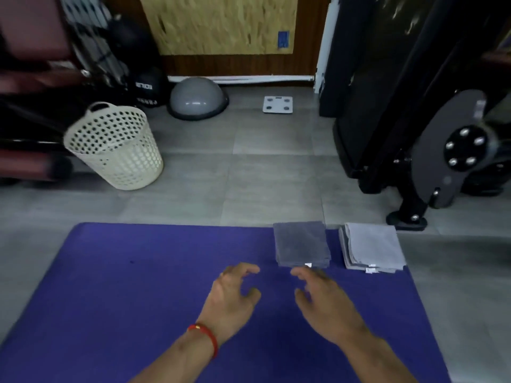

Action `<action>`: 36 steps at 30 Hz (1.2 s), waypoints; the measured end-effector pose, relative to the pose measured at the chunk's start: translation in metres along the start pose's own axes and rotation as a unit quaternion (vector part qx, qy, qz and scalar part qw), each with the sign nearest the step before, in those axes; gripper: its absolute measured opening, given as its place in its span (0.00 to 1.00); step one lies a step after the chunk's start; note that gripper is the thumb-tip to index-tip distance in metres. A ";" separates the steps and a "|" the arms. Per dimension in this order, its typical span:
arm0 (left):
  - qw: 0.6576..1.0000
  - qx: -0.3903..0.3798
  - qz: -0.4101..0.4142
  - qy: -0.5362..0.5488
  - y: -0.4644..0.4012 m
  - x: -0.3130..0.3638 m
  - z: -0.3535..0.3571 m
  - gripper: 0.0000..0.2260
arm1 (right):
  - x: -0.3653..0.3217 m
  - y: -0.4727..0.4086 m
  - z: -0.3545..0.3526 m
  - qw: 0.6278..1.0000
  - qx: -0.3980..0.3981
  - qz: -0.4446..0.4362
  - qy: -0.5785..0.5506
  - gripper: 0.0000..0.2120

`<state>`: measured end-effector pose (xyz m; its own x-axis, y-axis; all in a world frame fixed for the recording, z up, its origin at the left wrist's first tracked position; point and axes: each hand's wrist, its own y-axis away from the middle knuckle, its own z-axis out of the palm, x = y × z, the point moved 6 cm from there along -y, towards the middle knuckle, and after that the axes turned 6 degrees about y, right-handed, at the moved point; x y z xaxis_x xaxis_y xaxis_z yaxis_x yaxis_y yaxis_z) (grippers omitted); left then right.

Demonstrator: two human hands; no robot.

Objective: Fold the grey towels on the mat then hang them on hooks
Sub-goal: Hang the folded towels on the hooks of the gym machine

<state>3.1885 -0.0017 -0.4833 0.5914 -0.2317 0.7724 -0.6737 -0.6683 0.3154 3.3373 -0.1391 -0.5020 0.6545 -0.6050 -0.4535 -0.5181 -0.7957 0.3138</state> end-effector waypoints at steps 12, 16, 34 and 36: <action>0.968 0.168 0.111 -0.148 0.082 0.186 -0.273 0.21 | -0.244 0.044 -0.182 0.969 0.000 -0.070 0.236 0.32; 0.967 0.190 0.128 -0.114 0.072 0.184 -0.327 0.20 | -0.273 0.027 -0.184 0.975 0.006 -0.054 0.216 0.35; 0.973 0.070 0.145 -0.163 -0.212 0.168 -0.440 0.32 | -0.312 -0.242 -0.178 0.979 -0.026 0.045 0.200 0.33; 0.973 0.060 0.143 -0.170 -0.284 0.181 -0.438 0.32 | -0.298 -0.324 -0.180 0.983 -0.040 0.042 0.173 0.32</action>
<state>3.2923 0.4560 -0.1917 0.5139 -0.6271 0.5854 -0.7876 -0.6154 0.0322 3.4093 0.2938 -0.3187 0.7665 -0.6314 -0.1176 -0.5418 -0.7340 0.4094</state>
